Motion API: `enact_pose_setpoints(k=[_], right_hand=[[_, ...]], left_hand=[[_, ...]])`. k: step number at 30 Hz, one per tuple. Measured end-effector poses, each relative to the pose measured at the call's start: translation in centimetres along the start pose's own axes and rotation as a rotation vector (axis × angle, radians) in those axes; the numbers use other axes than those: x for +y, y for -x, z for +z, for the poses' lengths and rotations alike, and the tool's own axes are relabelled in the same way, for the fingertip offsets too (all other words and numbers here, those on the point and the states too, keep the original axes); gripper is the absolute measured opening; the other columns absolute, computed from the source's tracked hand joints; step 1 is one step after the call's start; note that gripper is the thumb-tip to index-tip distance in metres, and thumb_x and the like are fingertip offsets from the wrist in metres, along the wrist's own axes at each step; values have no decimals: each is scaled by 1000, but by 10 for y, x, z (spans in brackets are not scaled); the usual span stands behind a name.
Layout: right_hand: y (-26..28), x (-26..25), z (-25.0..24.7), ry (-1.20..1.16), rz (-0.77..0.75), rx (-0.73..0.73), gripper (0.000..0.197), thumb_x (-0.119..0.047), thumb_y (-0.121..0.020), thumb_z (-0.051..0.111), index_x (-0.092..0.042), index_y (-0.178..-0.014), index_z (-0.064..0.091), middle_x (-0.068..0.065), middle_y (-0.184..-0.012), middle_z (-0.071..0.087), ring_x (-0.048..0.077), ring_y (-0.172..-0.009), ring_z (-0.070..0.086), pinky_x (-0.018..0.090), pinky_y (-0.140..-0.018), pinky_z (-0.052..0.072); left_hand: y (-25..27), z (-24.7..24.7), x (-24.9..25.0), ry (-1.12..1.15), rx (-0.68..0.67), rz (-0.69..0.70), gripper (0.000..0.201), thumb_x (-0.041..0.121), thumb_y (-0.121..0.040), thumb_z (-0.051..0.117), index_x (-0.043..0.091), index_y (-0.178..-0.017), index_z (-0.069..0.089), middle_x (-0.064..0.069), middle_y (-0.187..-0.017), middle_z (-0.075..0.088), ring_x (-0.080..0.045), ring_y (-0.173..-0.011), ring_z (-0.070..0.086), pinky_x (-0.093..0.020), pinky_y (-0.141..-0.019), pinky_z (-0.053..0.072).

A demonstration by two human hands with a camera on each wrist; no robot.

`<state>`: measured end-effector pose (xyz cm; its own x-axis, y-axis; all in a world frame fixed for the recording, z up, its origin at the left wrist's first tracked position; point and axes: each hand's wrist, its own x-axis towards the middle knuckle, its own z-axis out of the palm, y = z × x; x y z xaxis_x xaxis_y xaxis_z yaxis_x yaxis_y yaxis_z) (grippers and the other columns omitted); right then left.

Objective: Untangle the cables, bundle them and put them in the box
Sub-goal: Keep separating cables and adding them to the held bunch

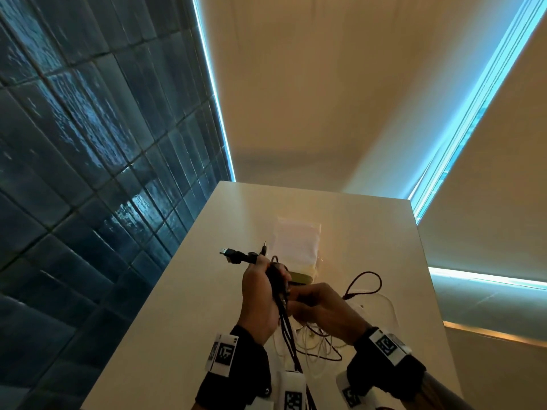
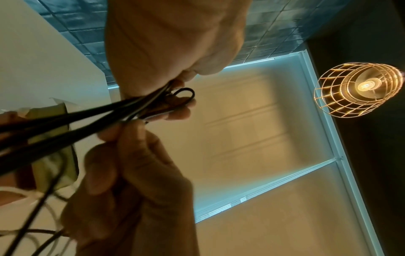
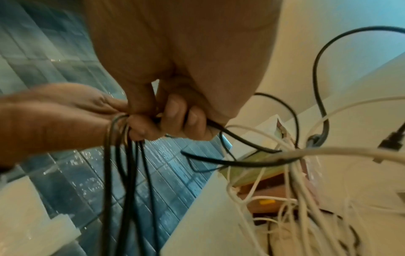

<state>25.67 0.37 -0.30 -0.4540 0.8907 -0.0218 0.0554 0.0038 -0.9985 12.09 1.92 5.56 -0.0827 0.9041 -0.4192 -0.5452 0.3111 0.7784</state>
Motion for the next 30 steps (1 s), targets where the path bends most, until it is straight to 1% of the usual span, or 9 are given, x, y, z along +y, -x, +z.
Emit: enact_pose_setpoints(k=[4, 8, 10, 15, 17, 19, 21, 24, 30], right_hand=[[0, 20, -4, 29, 85, 41, 28, -17, -94, 61, -8, -69, 66, -10, -58, 52, 7, -54, 43, 17, -55, 36], [1, 45, -16, 113, 234, 197, 41, -36, -91, 62, -19, -54, 64, -5, -56, 53, 6, -54, 43, 18, -56, 35], [2, 52, -25, 77, 258, 266, 43, -37, -91, 61, -19, -51, 61, 1, -57, 50, 7, -53, 38, 16, -53, 31], [-8, 57, -38, -18, 309, 318, 40, -28, -93, 60, -13, -57, 67, -3, -55, 46, 10, -53, 28, 22, -50, 21], [-9, 61, -44, -64, 310, 313, 35, -25, -94, 58, -7, -66, 70, 0, -57, 42, 12, -55, 27, 24, -52, 21], [-6, 63, -48, -94, 285, 304, 37, -31, -91, 60, -1, -73, 71, 5, -62, 38, 12, -57, 27, 25, -54, 21], [-5, 65, -52, -84, 277, 310, 38, -37, -87, 61, -2, -75, 72, 10, -66, 36, 13, -58, 28, 25, -54, 23], [-9, 65, -54, -46, 279, 311, 35, -31, -91, 60, -5, -70, 70, 5, -61, 37, 15, -56, 27, 26, -52, 23], [-30, 42, -47, -69, 296, 561, 32, -27, -95, 59, -6, -70, 61, -2, -50, 35, 11, -43, 28, 23, -42, 23]], left_hand=[[5, 0, 5, 105, -73, -18, 30, 27, -104, 35, 16, -76, 38, 2, -57, 33, -13, -45, 33, -29, -50, 31], [8, -4, 13, 91, -147, 69, 31, 25, -104, 33, 17, -75, 37, 5, -57, 30, -7, -43, 23, -25, -46, 20], [8, -7, 18, 83, -165, 108, 31, 25, -104, 33, 16, -75, 37, 5, -58, 31, -7, -43, 22, -26, -48, 18], [13, -12, 29, 40, -179, 165, 29, 24, -104, 33, 16, -76, 37, 5, -59, 35, -7, -44, 23, -24, -46, 21], [16, -13, 37, 33, -179, 200, 29, 24, -104, 33, 17, -76, 37, 5, -59, 36, -8, -45, 23, -24, -47, 21], [18, -15, 45, 26, -182, 239, 30, 25, -104, 32, 17, -75, 36, 5, -60, 36, -8, -46, 22, -25, -48, 20], [20, -16, 50, 18, -173, 266, 30, 24, -104, 32, 17, -75, 36, 5, -59, 36, -8, -47, 22, -24, -47, 21], [20, -18, 51, 5, -151, 289, 30, 24, -105, 32, 18, -75, 36, 5, -59, 35, -8, -46, 22, -23, -46, 22], [11, -14, 38, -166, -55, 235, 27, 20, -104, 31, 16, -78, 34, 3, -60, 43, -10, -49, 26, -27, -51, 21]])
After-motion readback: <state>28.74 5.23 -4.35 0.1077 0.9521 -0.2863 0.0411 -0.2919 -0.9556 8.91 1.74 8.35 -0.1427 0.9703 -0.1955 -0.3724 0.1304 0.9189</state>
